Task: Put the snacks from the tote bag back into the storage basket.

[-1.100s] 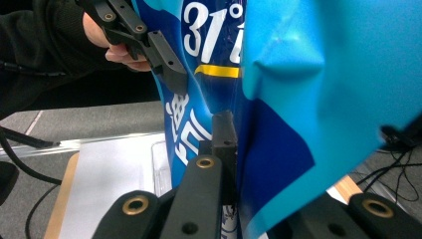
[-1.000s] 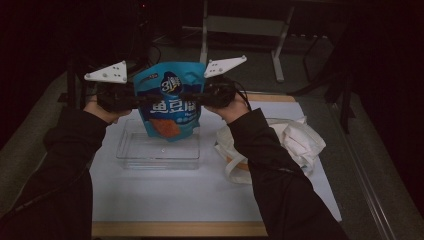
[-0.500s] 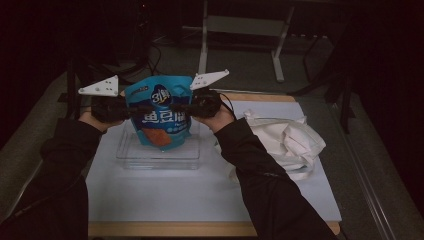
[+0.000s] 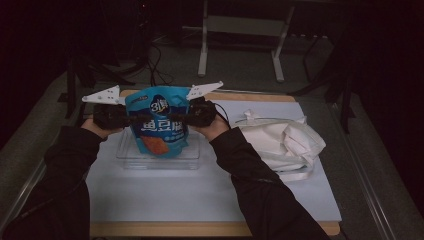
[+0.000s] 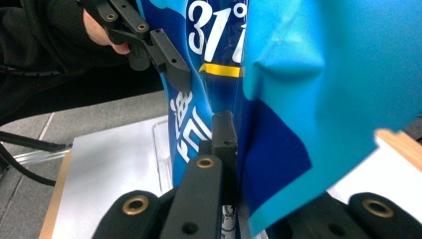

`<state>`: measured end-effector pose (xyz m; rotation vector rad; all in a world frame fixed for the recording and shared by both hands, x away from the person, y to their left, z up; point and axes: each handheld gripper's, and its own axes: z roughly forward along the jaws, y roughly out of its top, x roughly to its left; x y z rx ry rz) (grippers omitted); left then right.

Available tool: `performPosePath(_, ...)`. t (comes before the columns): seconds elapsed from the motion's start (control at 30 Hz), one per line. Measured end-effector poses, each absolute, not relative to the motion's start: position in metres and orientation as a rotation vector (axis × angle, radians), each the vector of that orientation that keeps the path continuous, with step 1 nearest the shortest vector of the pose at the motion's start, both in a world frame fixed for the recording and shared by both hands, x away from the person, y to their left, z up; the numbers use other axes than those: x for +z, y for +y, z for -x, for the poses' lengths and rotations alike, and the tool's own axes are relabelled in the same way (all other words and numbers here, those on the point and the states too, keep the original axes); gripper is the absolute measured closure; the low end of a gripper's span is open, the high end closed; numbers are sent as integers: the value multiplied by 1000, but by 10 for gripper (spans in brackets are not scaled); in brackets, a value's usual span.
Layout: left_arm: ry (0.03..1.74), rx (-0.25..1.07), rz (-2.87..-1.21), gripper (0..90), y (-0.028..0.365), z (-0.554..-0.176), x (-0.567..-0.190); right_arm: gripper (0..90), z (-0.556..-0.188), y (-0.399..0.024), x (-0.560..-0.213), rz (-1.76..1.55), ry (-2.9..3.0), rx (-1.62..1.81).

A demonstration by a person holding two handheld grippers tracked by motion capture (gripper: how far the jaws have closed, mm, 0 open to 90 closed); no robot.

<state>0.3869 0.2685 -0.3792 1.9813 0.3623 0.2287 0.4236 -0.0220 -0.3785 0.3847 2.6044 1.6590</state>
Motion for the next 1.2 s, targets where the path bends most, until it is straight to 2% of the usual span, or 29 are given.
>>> performPosePath(0.67, 361, 213, -1977, 900, 273, -381, -412, 888, -415, -17, -410, -423, 2618, 1637)
performPosePath(1.2, 354, 301, -1935, 897, 270, -367, -424, 880, -407, -23, -421, -395, 2565, 1667)
